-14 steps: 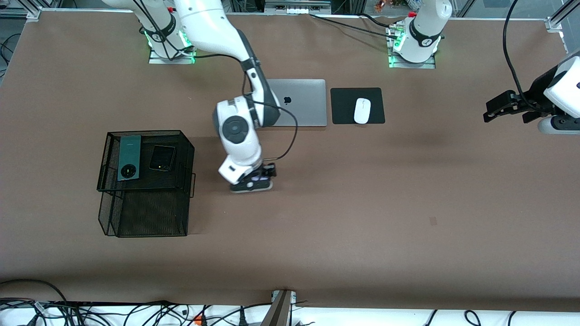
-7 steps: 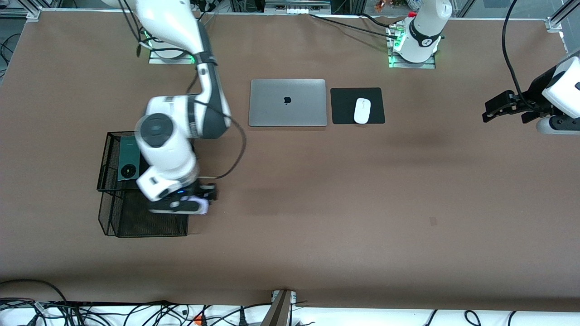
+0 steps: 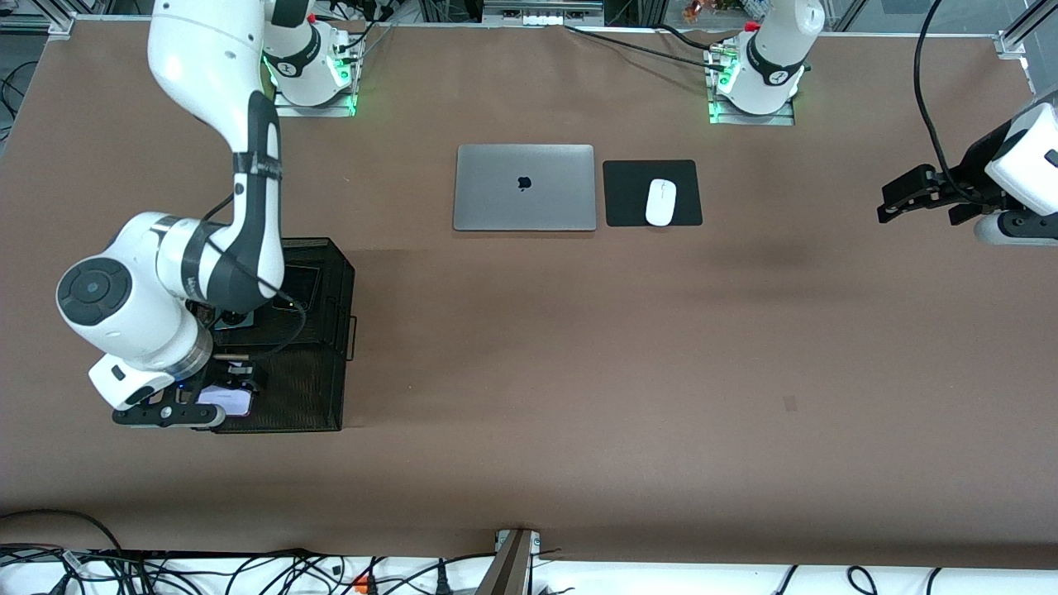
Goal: Place phones with both arms
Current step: 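Carry the white phone into the basket and open the right gripper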
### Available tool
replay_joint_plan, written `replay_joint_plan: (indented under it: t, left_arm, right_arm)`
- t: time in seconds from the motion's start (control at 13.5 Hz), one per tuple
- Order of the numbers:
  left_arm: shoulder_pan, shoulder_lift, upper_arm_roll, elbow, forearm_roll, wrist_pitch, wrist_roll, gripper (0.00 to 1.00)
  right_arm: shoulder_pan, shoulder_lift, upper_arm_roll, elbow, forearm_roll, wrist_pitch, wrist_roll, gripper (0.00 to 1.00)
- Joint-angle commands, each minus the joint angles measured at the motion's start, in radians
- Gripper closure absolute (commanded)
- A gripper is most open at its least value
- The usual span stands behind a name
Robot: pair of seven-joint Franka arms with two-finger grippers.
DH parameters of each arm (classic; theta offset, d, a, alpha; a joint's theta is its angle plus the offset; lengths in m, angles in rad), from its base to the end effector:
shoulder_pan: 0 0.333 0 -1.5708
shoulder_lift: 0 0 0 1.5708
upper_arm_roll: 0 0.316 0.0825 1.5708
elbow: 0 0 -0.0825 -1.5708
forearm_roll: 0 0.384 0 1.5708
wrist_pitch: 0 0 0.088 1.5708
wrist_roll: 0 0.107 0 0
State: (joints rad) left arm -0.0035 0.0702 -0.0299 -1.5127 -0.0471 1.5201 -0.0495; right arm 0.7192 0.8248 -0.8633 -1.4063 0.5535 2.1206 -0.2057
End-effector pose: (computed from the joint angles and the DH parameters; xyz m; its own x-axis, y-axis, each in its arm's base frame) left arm 0.5701 -0.0237 0.6081 0.9978 0.0137 -0.0650 0.0167 -0.9988 0.0460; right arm 0.7298 0.0704 0.3425 0.9866 0.0397 0.1585 0.0212 -0.9930 0.1166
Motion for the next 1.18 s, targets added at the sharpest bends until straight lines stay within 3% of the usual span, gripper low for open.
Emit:
replay_joint_plan:
  t: [0.0, 0.15, 0.44, 0.52, 0.67, 0.74, 0.81, 1.11]
  left_arm:
    - [-0.009, -0.004, -0.001, 0.003, -0.008, -0.003, 0.013, 0.0]
    - [-0.009, -0.004, -0.001, 0.003, -0.008, -0.004, 0.013, 0.0]
    - [-0.009, -0.006, 0.001, 0.003, -0.008, -0.005, 0.013, 0.0]
    - [-0.009, -0.006, 0.001, 0.003, -0.008, -0.005, 0.011, 0.0]
    - [-0.007, -0.004, 0.001, 0.002, -0.008, -0.005, 0.013, 0.0]
    - [-0.007, -0.006, 0.001, 0.003, -0.005, -0.005, 0.013, 0.0]
    - [-0.007, -0.004, 0.001, 0.003, 0.003, -0.005, 0.013, 0.0]
    - [-0.009, -0.006, -0.001, 0.003, 0.015, -0.005, 0.013, 0.0]
  right_arm:
    - [-0.058, 0.011, 0.076, -0.023, 0.06, 0.053, -0.047, 1.0]
    - [-0.089, 0.011, 0.127, -0.029, 0.063, 0.053, -0.075, 0.99]
    - [-0.086, 0.011, 0.128, -0.091, 0.063, 0.042, -0.078, 0.87]
    - [-0.084, 0.011, 0.13, -0.098, 0.063, 0.042, -0.078, 0.77]
    - [-0.081, 0.011, 0.13, -0.106, 0.063, 0.042, -0.075, 0.33]
    - [-0.081, 0.011, 0.13, -0.108, 0.063, 0.041, -0.073, 0.23]
    - [-0.08, 0.01, 0.13, -0.108, 0.063, 0.036, -0.066, 0.01]
    - [-0.081, -0.004, 0.122, -0.097, 0.06, 0.012, -0.075, 0.01]
